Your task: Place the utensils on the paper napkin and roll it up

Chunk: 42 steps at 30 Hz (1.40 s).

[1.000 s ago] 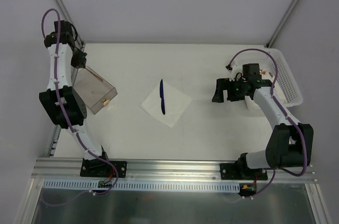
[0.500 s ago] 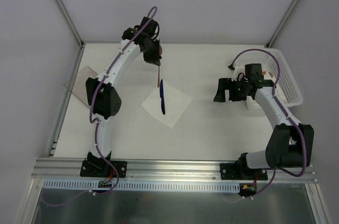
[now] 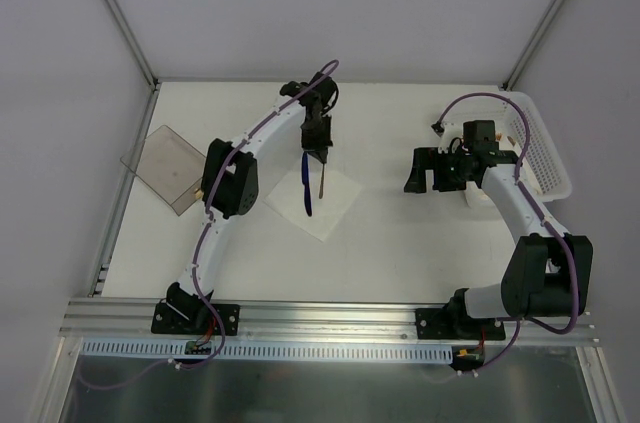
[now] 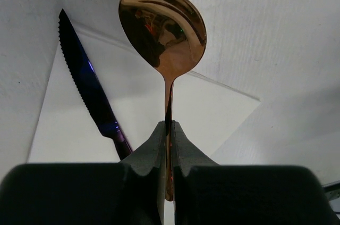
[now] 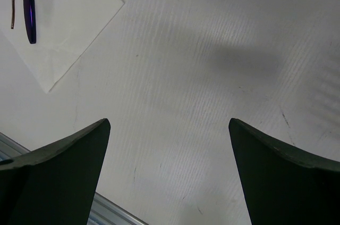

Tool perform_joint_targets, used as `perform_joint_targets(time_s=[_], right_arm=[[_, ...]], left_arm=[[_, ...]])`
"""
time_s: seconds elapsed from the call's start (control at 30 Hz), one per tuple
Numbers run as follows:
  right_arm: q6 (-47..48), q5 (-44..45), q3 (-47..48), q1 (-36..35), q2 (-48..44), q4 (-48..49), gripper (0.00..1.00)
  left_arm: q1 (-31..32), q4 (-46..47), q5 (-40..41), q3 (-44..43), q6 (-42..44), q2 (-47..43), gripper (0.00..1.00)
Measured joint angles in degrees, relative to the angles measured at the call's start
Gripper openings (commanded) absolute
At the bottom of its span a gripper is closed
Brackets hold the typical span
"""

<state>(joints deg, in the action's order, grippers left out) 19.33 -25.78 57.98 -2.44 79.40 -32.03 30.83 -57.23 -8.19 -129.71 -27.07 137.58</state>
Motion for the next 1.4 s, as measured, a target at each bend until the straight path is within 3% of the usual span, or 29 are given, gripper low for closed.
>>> perform_joint_targets(time_s=[0.63,1.4], right_arm=[[-0.26,0.00,0.00,0.11,0.00,-0.31,0.99],[-0.26,-0.20,0.00,0.37,0.00,-0.39,0.99]], left_arm=[[1.09,-0.09,5.97,8.83,-9.35,-0.13,0.00],[1.09,0.37,8.98,11.67,-10.16,-1.86,0.04]])
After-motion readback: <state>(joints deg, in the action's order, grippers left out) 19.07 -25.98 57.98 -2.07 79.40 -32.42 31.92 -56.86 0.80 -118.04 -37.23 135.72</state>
